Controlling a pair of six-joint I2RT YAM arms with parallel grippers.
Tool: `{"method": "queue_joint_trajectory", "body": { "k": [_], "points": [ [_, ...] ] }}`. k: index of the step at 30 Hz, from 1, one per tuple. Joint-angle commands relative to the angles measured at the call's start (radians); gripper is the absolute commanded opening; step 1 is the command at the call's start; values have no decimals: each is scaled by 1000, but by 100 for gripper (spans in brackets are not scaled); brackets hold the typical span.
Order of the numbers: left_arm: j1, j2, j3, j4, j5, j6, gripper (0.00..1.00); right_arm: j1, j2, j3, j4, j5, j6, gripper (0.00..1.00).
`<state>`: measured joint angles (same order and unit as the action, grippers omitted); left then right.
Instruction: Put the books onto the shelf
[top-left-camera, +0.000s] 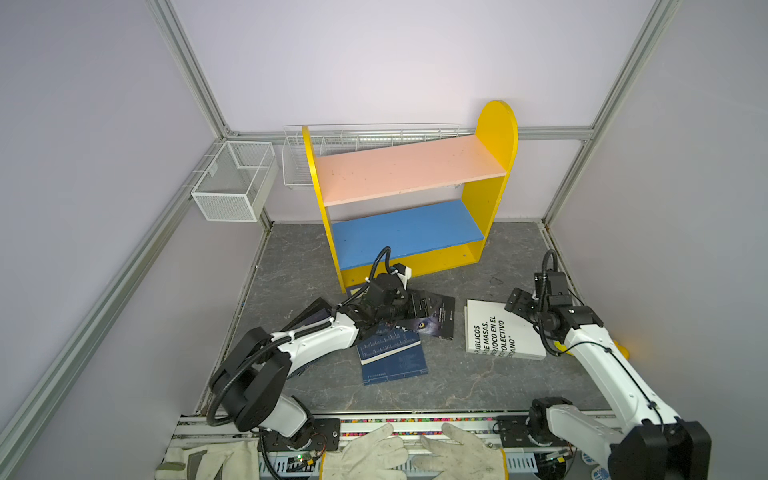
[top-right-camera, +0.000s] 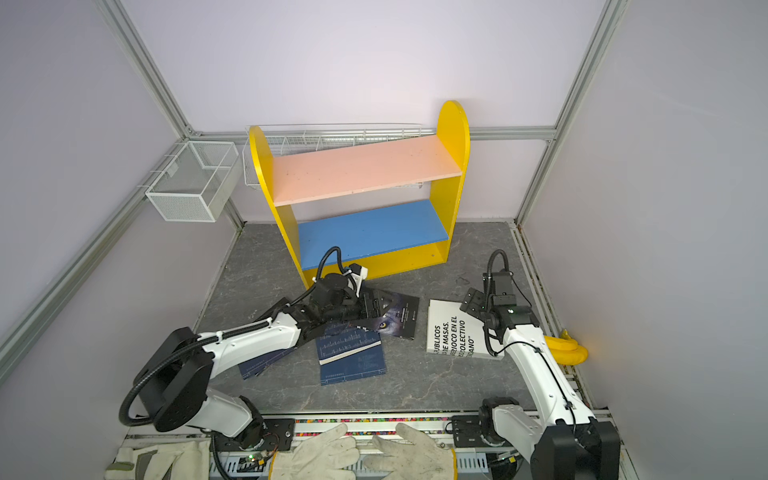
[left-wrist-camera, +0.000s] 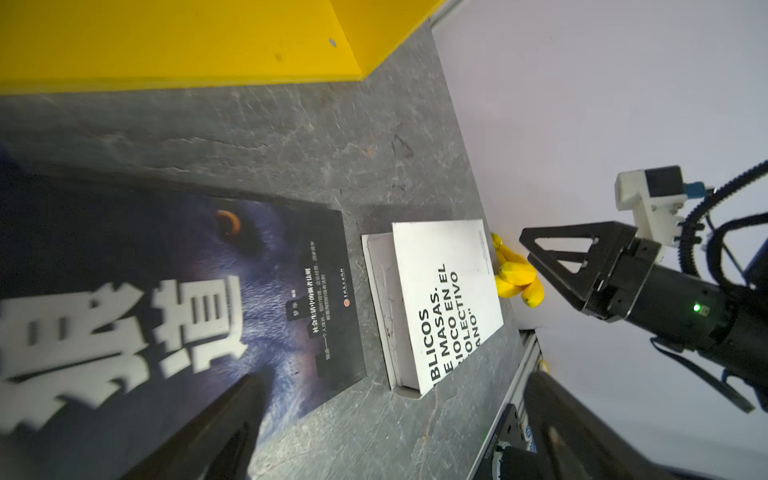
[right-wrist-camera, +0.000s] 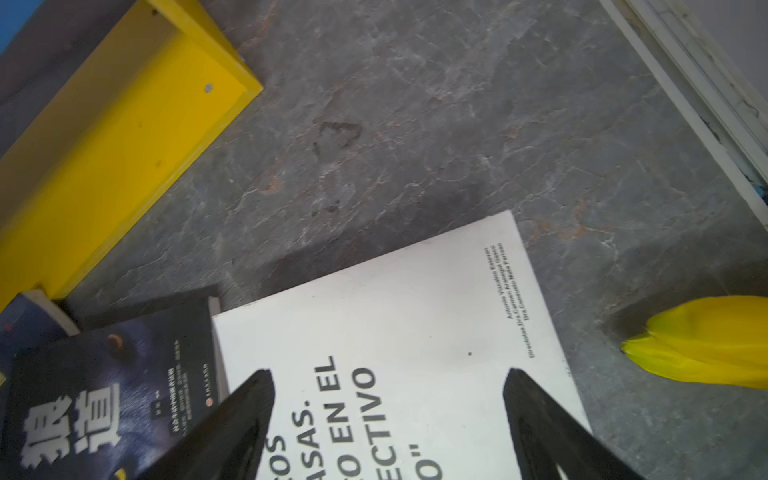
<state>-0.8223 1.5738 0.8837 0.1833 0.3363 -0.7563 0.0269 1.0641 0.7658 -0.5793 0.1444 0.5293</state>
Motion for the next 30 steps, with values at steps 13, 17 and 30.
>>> {"method": "queue_joint_trajectory", "body": {
  "k": [13,17,30],
  "points": [
    [-131,394,293,80,179,-10,95,-131,43,-103,66,-179,-49,89],
    [-150,428,327,76,151,-10,94,-132,87,-108,66,-199,-48,89],
    [-173,505,382,76,120,-41,93,-133,124,-109,71,-197,-43,89]
  ]
}}
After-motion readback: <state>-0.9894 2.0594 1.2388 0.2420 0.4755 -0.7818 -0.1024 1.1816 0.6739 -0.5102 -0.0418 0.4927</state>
